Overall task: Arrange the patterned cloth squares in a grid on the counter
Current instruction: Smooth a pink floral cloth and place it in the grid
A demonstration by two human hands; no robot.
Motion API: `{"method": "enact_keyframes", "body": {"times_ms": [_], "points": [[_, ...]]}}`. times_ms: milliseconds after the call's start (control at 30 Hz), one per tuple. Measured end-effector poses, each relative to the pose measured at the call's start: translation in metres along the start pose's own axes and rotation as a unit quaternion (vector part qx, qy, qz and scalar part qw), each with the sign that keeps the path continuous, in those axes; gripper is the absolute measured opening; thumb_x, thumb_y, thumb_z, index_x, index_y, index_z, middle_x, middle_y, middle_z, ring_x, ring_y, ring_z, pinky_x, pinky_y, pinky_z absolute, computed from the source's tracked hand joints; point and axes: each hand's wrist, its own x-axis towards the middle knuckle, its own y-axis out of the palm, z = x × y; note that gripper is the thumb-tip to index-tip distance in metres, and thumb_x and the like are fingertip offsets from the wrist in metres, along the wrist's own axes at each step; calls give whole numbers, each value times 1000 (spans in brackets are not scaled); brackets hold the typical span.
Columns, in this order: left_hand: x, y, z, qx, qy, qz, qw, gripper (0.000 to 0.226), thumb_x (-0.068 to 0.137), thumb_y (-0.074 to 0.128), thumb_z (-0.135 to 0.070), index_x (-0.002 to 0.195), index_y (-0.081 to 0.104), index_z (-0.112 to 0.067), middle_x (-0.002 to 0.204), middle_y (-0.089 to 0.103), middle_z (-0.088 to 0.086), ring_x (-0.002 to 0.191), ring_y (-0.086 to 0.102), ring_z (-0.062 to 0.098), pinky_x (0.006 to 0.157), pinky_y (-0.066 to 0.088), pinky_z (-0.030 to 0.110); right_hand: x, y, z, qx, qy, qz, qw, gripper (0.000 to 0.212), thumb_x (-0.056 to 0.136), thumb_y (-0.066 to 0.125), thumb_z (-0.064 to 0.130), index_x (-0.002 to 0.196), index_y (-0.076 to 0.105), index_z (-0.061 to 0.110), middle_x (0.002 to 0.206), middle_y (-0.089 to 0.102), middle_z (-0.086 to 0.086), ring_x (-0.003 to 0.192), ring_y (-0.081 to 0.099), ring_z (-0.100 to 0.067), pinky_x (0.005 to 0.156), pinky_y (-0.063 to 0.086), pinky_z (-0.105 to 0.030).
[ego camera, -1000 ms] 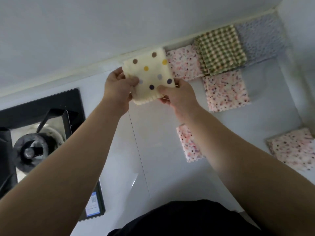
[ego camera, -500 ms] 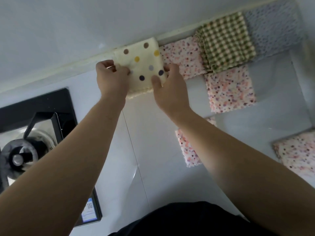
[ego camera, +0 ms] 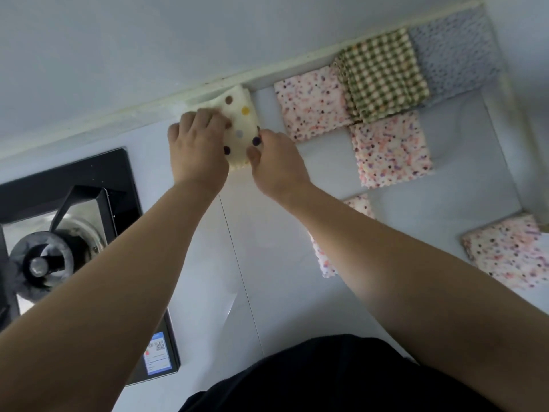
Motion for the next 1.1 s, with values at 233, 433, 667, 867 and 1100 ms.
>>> {"method": "enact_keyframes", "body": {"times_ms": [233, 433, 667, 867, 1100], "points": [[-33, -19, -16, -58, -19, 34, 998, 63, 81, 48, 9, 139, 54, -14, 154, 44, 5, 146, 34, 26, 121, 23, 40, -26, -15, -8, -8, -6, 22, 1000, 36, 104, 49, 29, 136, 58, 13, 125, 64, -10, 118, 59, -27, 98, 48, -37], [-93, 5, -62, -146, 37, 84, 985, 50, 83, 48, 10, 124, 65, -13, 124, 59, 8, 117, 54, 29, 101, 44, 39, -87, -52, -60, -54, 89, -99, 990, 33, 99, 55, 19, 131, 58, 16, 129, 58, -10, 119, 58, -26, 100, 49, -40], [-153, 25, -113, -126, 163, 275, 939, 58, 88, 43, 3, 134, 60, -27, 138, 53, -4, 124, 55, 21, 102, 49, 37, -146, -69, -109, -188, 301, -61, 933, 50, 93, 59, 46, 130, 47, 13, 127, 55, -13, 120, 51, -36, 96, 47, -46], [-150, 20, -122, -159, 89, 322, 929, 51, 88, 44, -1, 131, 63, -22, 136, 55, -2, 126, 54, 21, 104, 47, 32, -159, -79, -106, 24, 296, -31, 954, 12, 85, 68, 25, 89, 64, 14, 86, 64, -3, 87, 64, -26, 65, 49, -30], [-144, 1, -140, -383, -177, 294, 858, 79, 82, 76, -22, 147, 32, -18, 143, 44, 7, 109, 57, 21, 73, 49, 29, -189, -116, -92, 155, 185, -44, 969, 15, 88, 73, 14, 101, 66, 16, 90, 69, -2, 78, 65, -18, 65, 53, -27]]}}
